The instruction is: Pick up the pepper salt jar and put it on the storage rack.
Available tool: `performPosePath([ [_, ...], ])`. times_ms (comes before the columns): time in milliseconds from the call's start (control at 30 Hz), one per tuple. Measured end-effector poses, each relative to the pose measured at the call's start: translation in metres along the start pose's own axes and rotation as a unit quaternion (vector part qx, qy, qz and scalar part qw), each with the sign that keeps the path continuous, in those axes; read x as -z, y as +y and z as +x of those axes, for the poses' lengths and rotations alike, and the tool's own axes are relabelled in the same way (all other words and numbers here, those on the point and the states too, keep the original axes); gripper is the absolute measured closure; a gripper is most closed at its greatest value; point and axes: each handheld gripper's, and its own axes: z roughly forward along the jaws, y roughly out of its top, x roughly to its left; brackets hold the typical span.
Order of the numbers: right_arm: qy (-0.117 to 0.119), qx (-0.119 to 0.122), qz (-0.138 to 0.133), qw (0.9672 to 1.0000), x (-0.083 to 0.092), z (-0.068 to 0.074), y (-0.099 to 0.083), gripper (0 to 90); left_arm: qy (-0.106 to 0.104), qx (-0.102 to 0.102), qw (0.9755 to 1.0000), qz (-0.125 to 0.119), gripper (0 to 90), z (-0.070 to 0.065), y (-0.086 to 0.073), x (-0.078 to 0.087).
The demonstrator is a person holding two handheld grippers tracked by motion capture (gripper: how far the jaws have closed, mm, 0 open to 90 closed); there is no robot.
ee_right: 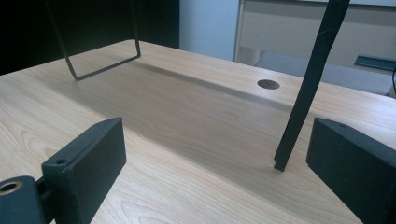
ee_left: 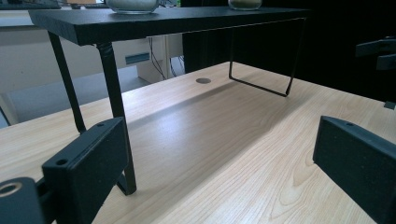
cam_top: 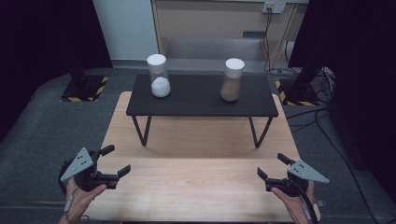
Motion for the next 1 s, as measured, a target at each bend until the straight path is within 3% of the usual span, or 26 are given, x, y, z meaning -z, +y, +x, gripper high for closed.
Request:
performPosePath([
  [1000,0.008,0.003,0.002,1.0000,-0.0018,0.0004,0.0002,5.2,-0.007,-0.009,0.9999,0.002,1.9,-0.0029,0.0015,-0.0013],
])
